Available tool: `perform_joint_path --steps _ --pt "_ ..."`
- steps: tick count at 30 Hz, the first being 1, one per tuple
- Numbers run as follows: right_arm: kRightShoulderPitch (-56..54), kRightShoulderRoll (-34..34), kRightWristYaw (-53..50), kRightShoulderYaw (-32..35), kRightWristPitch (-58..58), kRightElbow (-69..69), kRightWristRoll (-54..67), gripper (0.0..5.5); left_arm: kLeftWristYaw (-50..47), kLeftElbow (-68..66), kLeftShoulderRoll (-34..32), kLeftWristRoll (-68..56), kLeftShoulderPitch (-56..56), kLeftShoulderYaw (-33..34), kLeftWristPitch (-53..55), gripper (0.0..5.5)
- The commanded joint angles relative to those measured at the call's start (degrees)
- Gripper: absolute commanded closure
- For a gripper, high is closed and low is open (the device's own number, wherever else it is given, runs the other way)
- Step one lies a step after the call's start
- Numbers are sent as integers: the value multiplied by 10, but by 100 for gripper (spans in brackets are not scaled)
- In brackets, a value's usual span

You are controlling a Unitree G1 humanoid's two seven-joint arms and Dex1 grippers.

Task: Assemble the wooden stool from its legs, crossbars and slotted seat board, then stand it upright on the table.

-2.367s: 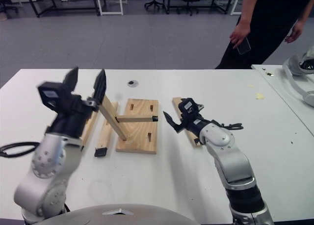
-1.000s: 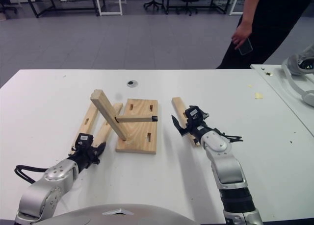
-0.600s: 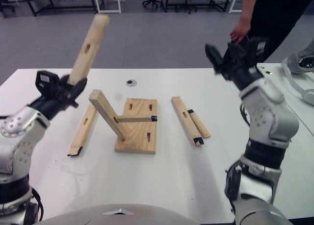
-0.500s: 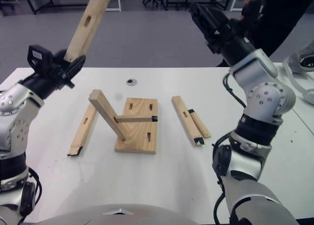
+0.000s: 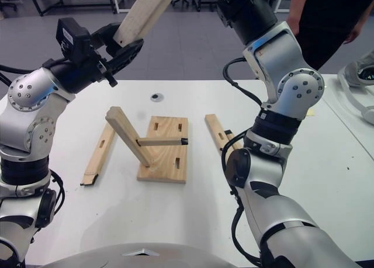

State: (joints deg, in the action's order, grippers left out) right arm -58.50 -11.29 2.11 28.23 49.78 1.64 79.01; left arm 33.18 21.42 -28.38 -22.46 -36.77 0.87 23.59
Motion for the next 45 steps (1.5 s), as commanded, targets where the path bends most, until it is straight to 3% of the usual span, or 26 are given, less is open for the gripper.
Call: perform_joint_path --steps 1,11,18,25,30,34,40,45 --pt "-13 -15 -11 -7 -8 -1 11 131 11 13 -5 9 13 -9 -10 342" --pt "-7 -16 -36 -33 -15 -7 15 299 26 6 -15 40 22 -21 -32 342" --pt "11 -6 -66 -34 -35 -32 24 446 25 -3 -15 57 25 -24 -39 342" --pt "32 -7 -99 -22 -90 -44 -7 449 13 -30 -16 77 31 -26 -48 342" --pt "141 -26 -126 -10 -146 -101 -114 449 -48 -71 2 79 45 29 -42 226" --pt "289 -21 -169 -18 -125 -209 -131 449 -108 -48 6 103 135 49 1 141" --pt "505 -8 -267 -40 -74 -360 -96 449 -103 43 -27 178 385 -19 35 140" --pt "569 14 -315 -69 -81 -387 -58 449 -98 45 -35 225 462 -86 43 140"
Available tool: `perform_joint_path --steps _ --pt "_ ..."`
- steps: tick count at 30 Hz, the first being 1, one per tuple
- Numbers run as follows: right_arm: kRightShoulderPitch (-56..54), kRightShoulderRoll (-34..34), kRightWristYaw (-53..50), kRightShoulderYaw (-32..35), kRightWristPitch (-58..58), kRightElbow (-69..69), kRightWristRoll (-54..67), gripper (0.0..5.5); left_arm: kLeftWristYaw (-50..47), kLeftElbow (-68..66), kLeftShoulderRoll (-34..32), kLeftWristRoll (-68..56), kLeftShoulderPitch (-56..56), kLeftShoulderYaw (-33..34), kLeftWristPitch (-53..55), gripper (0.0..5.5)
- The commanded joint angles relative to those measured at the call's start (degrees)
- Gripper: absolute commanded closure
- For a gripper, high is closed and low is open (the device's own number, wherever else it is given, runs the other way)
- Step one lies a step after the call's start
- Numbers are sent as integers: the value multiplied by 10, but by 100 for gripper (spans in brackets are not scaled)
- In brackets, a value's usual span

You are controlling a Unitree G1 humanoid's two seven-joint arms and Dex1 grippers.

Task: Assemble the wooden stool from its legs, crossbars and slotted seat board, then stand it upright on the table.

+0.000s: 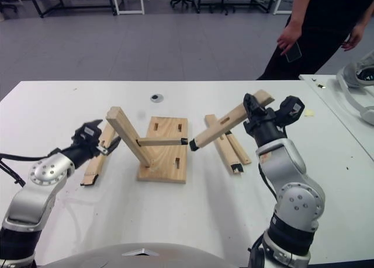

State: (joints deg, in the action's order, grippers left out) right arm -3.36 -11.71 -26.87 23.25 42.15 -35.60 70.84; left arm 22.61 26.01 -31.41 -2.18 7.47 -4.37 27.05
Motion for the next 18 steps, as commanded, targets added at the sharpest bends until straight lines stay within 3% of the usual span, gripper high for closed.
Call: perform_joint_path --steps 1,8,18 --pt "23 25 -34 -23 -12 -13 32 449 12 -4 -7 30 22 -45 7 140" --pt "41 1 -41 -56 -17 -19 13 449 37 -39 -10 70 9 -112 7 140" --pt "63 21 -65 -98 -56 -22 -37 449 47 -47 19 65 -11 -128 19 140"
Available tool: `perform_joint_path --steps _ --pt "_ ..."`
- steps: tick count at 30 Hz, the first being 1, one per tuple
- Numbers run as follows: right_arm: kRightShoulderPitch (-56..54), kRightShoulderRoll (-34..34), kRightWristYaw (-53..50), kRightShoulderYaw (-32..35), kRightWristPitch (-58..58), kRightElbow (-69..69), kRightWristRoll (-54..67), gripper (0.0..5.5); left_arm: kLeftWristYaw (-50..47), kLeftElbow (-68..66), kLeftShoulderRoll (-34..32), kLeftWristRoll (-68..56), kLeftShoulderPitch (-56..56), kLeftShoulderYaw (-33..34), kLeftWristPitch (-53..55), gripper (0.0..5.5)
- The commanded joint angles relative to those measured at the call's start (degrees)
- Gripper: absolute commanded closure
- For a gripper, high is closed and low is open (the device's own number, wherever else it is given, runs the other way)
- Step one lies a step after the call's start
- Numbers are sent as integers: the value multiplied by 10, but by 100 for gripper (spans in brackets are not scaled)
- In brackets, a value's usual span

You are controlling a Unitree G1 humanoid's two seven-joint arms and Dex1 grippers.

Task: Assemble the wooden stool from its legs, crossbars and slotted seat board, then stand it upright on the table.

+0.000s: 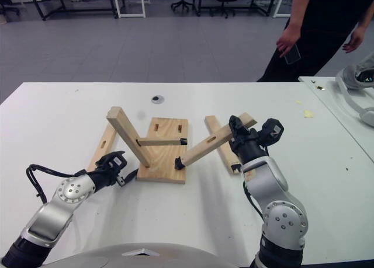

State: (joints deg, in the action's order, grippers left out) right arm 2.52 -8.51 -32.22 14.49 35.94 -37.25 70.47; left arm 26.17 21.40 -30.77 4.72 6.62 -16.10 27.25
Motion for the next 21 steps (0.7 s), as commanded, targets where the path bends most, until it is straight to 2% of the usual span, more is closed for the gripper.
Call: perform_joint_path --steps 1,9,16,21 --pt "-4 -16 -10 -16 6 -9 -45 449 13 6 21 -15 -5 -9 23 140" --pt "-42 -44 42 -73 3 -29 -154 449 27 24 71 -57 -44 -4 57 140" --pt "-47 -71 105 -97 11 -23 -234 449 31 45 71 -79 -54 15 76 140" --pt "-33 -90 108 -140 71 -24 -280 449 27 64 80 -98 -66 20 91 140"
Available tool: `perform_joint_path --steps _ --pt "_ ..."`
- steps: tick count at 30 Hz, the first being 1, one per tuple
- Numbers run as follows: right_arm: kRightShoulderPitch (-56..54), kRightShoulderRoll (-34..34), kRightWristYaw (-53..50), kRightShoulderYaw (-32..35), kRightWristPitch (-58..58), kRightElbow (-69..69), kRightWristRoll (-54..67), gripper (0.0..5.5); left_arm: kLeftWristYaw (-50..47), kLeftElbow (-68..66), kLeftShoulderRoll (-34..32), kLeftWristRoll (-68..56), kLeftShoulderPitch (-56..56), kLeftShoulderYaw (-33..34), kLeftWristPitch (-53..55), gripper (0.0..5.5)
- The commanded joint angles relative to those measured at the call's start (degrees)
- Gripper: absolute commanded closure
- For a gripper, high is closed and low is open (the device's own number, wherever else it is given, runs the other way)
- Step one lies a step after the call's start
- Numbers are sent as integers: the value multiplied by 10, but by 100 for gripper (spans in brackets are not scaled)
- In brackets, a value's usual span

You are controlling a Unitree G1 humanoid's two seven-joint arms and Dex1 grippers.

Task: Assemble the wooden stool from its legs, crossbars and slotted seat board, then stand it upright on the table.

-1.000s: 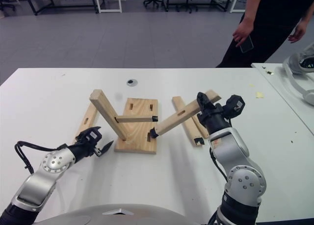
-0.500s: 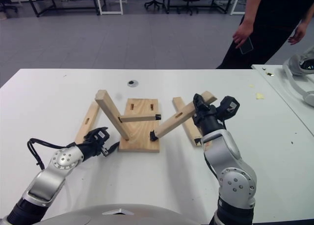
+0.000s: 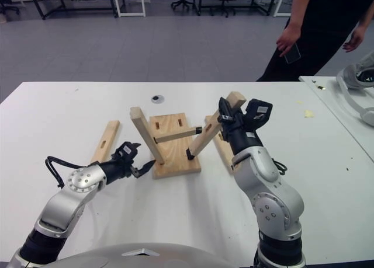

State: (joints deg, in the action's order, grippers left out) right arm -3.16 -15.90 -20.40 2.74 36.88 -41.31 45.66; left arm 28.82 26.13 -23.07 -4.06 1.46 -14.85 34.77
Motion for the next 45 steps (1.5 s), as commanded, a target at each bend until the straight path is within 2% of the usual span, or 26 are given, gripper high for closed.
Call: perform_joint_path --steps 1,9,13,17,18,20,23,27,31,35,40,43,45 --pt "27 -16 -11 -25 73 17 -36 449 0 19 3 -12 -15 9 18 140" --pt "48 -21 27 -24 74 11 -59 449 -4 31 -5 -15 -21 14 29 140" --pt "39 -59 49 -60 112 12 -101 447 -8 30 -10 -10 -33 5 31 140" --pt "48 -73 58 -82 148 24 -107 444 -25 63 17 -30 -71 19 58 140" --pt "52 -78 63 -85 158 32 -103 405 -31 70 26 -36 -81 23 67 140" --pt "57 -83 76 -90 178 47 -95 359 -42 75 40 -39 -90 23 79 140" --pt "48 -89 106 -102 198 53 -96 311 -59 68 46 -24 -89 15 83 140" --pt "26 -109 150 -112 153 27 -131 250 -85 65 67 -24 -104 17 95 140" --pt "7 -116 169 -128 151 15 -167 250 -97 70 83 -28 -113 7 104 140" --pt "-23 -141 192 -187 177 -5 -211 250 -103 66 102 -26 -136 -18 102 140" --pt "-40 -136 223 -232 180 -7 -236 250 -104 49 133 -22 -180 -34 91 140" --pt "-47 -134 239 -238 180 -2 -243 250 -104 48 144 -16 -193 -43 89 140" --pt "-35 -121 239 -212 182 6 -235 250 -100 55 134 -8 -190 -42 91 140"
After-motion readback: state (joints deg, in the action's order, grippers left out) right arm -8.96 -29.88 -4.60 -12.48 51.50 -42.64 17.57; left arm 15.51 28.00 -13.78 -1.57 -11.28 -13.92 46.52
